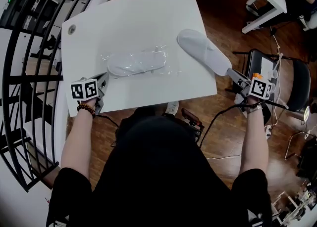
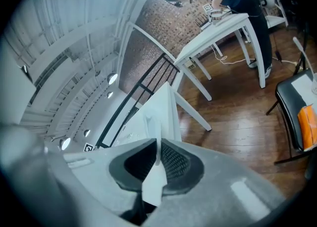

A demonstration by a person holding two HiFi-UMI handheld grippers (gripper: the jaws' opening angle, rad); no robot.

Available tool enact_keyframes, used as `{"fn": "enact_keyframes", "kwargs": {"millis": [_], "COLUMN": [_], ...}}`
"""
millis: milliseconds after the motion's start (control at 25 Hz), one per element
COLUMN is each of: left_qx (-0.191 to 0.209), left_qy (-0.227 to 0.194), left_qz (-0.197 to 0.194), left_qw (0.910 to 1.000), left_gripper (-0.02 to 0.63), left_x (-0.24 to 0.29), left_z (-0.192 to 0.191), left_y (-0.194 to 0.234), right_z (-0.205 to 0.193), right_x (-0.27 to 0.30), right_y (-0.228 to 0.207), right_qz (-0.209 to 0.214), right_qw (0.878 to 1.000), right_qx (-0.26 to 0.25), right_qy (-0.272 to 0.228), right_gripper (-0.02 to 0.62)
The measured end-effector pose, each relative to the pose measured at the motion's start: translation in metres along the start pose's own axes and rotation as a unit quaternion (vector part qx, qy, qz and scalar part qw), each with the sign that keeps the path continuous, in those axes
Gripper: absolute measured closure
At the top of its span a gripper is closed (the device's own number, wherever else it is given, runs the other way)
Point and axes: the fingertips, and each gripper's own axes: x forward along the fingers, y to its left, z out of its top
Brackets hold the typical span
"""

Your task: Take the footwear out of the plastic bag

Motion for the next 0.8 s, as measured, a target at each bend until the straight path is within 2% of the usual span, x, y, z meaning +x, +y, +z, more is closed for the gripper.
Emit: {"fn": "enact_keyframes", "kwargs": {"millis": [160, 600, 800], "left_qx": [0.007, 0.029, 0.041], "left_qy": [-0.001, 0.013, 0.021], "left_qz": [0.004, 0.015, 0.014], "left_qw": [1.0, 0.9994, 0.9989], "left_gripper": [0.591, 0.591, 0.59], "left_x": [-0.004, -0.009, -0.006], "left_z": [0.002, -0.004, -0.007], "left_y": [0.002, 0.007, 0.006], "right_z": [0.009, 0.016, 0.009], "right_x": [0.009, 0.05, 0.069], "right_y": [-0.014, -0.008, -0.007], "right_qz": [-0.067, -0.085, -0.074], "right_qw": [0.997, 0.996, 0.997], "right_qx": [-0.033, -0.039, -0.024], "right_qy": [0.01, 0.017, 0.016], "right_gripper": [0.577, 0.572, 0.566]}}
